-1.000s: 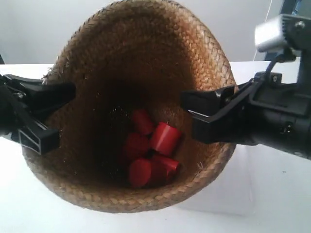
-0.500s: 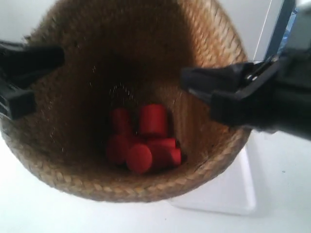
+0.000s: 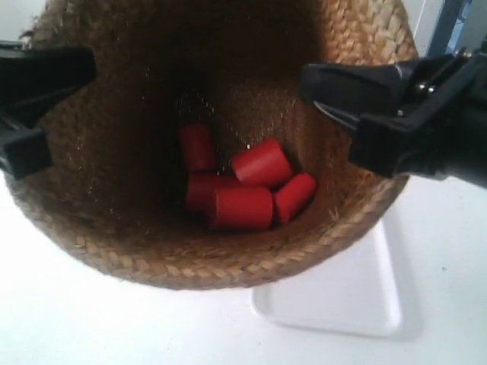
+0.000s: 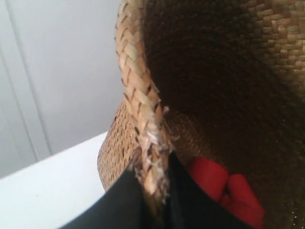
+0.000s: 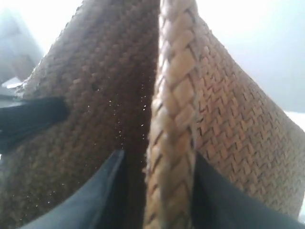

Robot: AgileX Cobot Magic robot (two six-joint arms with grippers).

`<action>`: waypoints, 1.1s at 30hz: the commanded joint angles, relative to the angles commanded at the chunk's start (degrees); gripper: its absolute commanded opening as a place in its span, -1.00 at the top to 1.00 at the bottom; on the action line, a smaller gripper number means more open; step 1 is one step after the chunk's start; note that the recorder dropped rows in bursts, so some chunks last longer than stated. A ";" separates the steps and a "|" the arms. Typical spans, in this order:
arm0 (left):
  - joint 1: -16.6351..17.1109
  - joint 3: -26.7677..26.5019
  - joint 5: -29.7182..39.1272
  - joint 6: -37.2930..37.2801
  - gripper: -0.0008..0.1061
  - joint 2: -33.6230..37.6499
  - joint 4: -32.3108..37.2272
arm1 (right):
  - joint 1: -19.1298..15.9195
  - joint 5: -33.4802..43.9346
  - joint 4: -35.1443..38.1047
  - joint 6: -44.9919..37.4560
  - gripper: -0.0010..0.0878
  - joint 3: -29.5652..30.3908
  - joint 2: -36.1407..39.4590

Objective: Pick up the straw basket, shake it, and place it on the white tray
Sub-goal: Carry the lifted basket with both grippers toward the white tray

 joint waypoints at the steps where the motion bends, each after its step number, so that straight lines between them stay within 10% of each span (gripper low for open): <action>1: 0.13 -0.80 2.02 -0.78 0.99 -0.06 0.00 | -0.23 3.27 2.28 2.35 0.98 -1.26 0.50; 5: -0.94 -6.90 12.07 -6.53 0.99 -7.21 -0.14 | 2.60 12.49 3.66 4.94 0.98 -6.47 -7.09; 11: -0.23 -0.11 2.87 -0.52 0.99 -3.11 -0.45 | 1.47 -3.42 1.73 -0.40 0.98 0.29 -4.09; 18: -0.83 -6.89 9.73 -3.89 0.99 -8.44 -0.57 | 3.54 12.04 2.92 3.18 0.98 -7.09 -8.38; 24: -0.71 -1.60 8.71 -0.42 0.99 -0.12 0.16 | 4.07 -9.54 3.39 -0.61 0.98 1.70 -2.15; 29: -1.06 -8.01 11.85 -2.45 0.99 -5.44 -0.36 | 4.75 7.63 6.08 -0.23 0.98 -5.33 -7.12; 33: -1.06 -5.32 9.50 -2.67 0.99 -5.97 -0.35 | 4.92 3.06 4.50 -2.98 0.98 -2.71 -9.16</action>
